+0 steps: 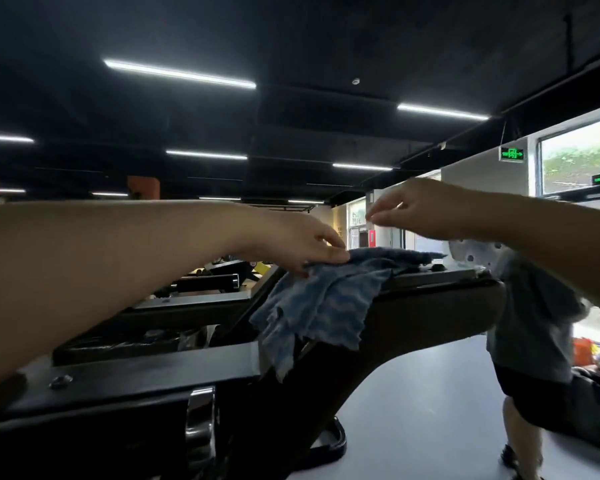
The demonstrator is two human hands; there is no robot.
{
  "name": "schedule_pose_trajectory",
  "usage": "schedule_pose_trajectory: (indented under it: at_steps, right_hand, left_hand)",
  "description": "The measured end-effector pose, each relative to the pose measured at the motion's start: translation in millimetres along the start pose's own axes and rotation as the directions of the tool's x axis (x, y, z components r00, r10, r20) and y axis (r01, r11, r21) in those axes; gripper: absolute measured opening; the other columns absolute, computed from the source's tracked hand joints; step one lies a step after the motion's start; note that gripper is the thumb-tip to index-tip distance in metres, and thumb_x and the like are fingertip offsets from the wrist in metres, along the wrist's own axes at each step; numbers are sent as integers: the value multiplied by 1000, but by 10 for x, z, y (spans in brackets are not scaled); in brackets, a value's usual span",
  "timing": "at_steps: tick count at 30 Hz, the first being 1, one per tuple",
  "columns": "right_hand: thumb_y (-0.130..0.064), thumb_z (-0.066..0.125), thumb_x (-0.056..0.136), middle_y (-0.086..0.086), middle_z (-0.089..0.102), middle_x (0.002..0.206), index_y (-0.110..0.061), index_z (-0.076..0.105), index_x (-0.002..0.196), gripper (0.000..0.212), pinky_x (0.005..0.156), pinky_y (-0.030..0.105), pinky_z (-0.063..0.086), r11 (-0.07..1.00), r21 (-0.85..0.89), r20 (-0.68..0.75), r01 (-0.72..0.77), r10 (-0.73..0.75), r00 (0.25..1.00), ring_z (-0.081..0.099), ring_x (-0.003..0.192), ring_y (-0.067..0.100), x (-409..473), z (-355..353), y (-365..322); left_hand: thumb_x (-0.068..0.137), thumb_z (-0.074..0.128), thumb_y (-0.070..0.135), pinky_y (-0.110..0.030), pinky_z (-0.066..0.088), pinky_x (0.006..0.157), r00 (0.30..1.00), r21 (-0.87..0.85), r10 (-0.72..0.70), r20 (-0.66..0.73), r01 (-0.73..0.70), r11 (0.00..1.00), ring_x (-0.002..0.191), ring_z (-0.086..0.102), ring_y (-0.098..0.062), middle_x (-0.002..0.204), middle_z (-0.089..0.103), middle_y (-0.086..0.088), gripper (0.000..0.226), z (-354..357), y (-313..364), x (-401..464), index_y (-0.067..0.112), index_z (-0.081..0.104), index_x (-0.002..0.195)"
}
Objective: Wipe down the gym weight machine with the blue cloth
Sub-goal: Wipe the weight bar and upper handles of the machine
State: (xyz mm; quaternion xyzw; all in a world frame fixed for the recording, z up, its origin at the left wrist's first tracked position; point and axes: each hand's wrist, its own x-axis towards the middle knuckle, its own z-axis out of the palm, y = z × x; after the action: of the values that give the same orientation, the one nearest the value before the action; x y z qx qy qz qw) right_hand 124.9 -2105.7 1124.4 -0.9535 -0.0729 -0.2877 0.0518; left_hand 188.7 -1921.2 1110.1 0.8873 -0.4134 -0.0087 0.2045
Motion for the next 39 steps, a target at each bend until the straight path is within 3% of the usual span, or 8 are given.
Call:
schedule_pose_trajectory:
  at_steps: [3, 6, 10, 15, 19, 26, 31, 39]
  right_hand:
    - [-54, 36, 92, -3, 51, 138, -29, 48, 136, 52, 110, 38, 33, 997, 66, 389, 50, -72, 919, 47, 125, 15, -120, 169, -173]
    - [-48, 19, 98, -5, 29, 153, -40, 15, 147, 50, 114, 33, 15, 998, -10, 548, 55, -40, 835, 27, 140, 15, -211, 225, -163]
    - [-51, 18, 96, -8, 25, 154, -41, 15, 147, 52, 112, 30, 16, 996, -87, 533, 24, 26, 846, 26, 139, 14, -231, 174, 34]
    - [-57, 24, 93, 10, 55, 132, -33, 38, 141, 56, 104, 45, 40, 987, -80, 566, -141, 162, 808, 55, 116, 26, -67, 173, 394]
    - [-49, 33, 96, 17, 54, 131, -23, 45, 137, 50, 107, 52, 35, 979, -110, 605, -173, 204, 770, 50, 122, 36, 52, 142, 562]
    - [-27, 40, 99, 23, 56, 127, -10, 53, 128, 35, 107, 47, 38, 967, 56, 547, -248, 178, 818, 51, 120, 39, 61, 107, 798]
    - [-25, 41, 99, 12, 66, 96, -8, 61, 119, 33, 71, 24, 43, 939, 147, 470, -311, 210, 857, 55, 74, 14, -134, 71, 1010]
    - [-29, 35, 101, 3, 62, 81, -21, 62, 105, 28, 66, 20, 39, 990, 9, 258, -141, 134, 957, 52, 68, 9, -463, 90, 967]
  left_hand:
    - [97, 38, 41, -19, 43, 79, 996, 181, -7, 94, -10, 983, 95, 54, -5, 116, 57, 5, 42, 141, 55, -71, 25, 45, 135]
    - [99, 24, 43, -31, 34, 105, 997, 307, -40, 73, 15, 952, 122, 46, -16, 137, 48, -1, 49, 273, 64, -46, 26, 30, 145]
    - [98, 21, 48, -34, 18, 113, 990, 309, -109, 84, 78, 948, 140, 25, -17, 153, 26, 2, 50, 281, 201, 62, 35, 24, 146]
    - [99, 24, 47, -27, 26, 94, 985, 437, -142, 94, 88, 895, 132, 35, -21, 148, 36, -5, 48, 268, 470, 382, 33, 29, 146]
    - [99, 32, 44, -33, 27, 109, 978, 414, -123, 170, 43, 909, 132, 37, -20, 149, 36, -1, 47, 258, 493, 637, 36, 29, 145]
    - [98, 38, 41, -34, 31, 109, 981, 333, -108, 159, 50, 942, 127, 43, -17, 142, 44, 3, 44, 343, 604, 891, 29, 42, 140]
    - [99, 37, 36, -35, 38, 105, 984, 289, -90, 155, 42, 956, 122, 49, -20, 140, 47, -1, 42, 427, 807, 986, 32, 41, 140]
    - [101, 30, 35, -26, 31, 93, 982, 282, -34, 186, -20, 959, 130, 36, -18, 149, 33, 3, 42, 390, 763, 925, 41, 29, 143]
